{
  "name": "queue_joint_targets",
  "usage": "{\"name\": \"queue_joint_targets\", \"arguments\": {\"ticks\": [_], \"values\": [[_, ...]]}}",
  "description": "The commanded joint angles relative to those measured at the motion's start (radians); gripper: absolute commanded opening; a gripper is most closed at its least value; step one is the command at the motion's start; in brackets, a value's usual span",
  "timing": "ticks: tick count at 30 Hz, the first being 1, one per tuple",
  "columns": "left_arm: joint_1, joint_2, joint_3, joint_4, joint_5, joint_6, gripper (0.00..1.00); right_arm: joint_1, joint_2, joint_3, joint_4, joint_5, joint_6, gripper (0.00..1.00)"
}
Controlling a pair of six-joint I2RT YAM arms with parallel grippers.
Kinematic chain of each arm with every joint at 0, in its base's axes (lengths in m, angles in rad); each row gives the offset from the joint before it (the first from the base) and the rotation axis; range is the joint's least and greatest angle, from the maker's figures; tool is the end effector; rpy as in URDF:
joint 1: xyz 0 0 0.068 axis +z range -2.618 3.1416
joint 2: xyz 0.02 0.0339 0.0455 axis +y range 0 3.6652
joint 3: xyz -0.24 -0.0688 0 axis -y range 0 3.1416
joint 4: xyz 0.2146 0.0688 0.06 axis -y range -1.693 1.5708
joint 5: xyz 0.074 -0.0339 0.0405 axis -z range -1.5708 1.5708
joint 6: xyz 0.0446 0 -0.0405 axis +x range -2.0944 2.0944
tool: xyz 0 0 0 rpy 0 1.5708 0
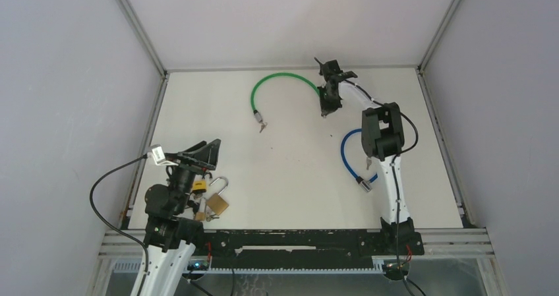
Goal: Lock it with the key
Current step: Move the lock to the center of the board.
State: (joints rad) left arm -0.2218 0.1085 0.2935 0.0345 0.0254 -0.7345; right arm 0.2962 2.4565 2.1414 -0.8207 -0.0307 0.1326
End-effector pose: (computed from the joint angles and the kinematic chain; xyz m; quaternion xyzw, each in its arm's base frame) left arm 0.0944 -0.0225 0.2638 -0.1490 0.6074 -0.3661 0.6891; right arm 0.4572 0.1410 0.1484 -0.0831 0.9728 0.0606 0.2076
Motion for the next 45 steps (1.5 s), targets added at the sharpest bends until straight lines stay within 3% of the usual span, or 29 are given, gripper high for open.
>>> {"name": "queue_joint_targets", "arguments": {"ticks": [1, 7, 10, 14, 20, 23, 31, 35, 40, 41, 45], "values": [[0.009, -0.02, 0.012, 0.005, -0.02, 0.01, 0.83, 0.045, -0.215, -0.287, -0.058, -0.031, -0.106, 0.0], [0.009, -0.028, 0.013, 0.003, -0.015, -0.007, 0.82, 0.13, -0.404, -0.64, -0.094, -0.01, -0.188, 0.0], [0.01, -0.035, 0.019, -0.005, -0.009, -0.009, 0.81, 0.147, -0.453, -0.764, -0.116, 0.006, -0.178, 0.07], [0.01, -0.042, 0.026, -0.022, -0.005, -0.011, 0.81, 0.14, -0.485, -0.808, -0.128, 0.074, -0.165, 0.37], [0.029, -0.049, 0.029, -0.028, -0.002, -0.029, 0.8, 0.151, -0.509, -0.669, -0.094, 0.052, -0.173, 0.88], [0.039, -0.052, 0.032, -0.027, -0.002, -0.031, 0.79, 0.154, -0.473, -0.596, -0.044, 0.064, -0.21, 0.92], [0.055, -0.05, 0.029, -0.028, 0.005, -0.043, 0.79, 0.167, -0.261, -0.372, -0.089, -0.035, -0.214, 0.8], [0.057, -0.052, 0.032, -0.028, 0.008, -0.043, 0.78, 0.167, -0.206, -0.352, -0.111, -0.057, -0.205, 0.58], [0.059, -0.05, 0.029, -0.055, 0.008, -0.036, 0.78, 0.177, -0.253, -0.406, -0.078, -0.03, -0.222, 0.05], [0.059, -0.05, 0.028, -0.053, 0.008, -0.038, 0.78, 0.183, -0.274, -0.418, -0.058, -0.007, -0.229, 0.0], [0.059, -0.05, 0.027, -0.051, 0.018, -0.026, 0.78, 0.202, -0.418, -0.505, 0.053, 0.076, -0.278, 0.0]]}}
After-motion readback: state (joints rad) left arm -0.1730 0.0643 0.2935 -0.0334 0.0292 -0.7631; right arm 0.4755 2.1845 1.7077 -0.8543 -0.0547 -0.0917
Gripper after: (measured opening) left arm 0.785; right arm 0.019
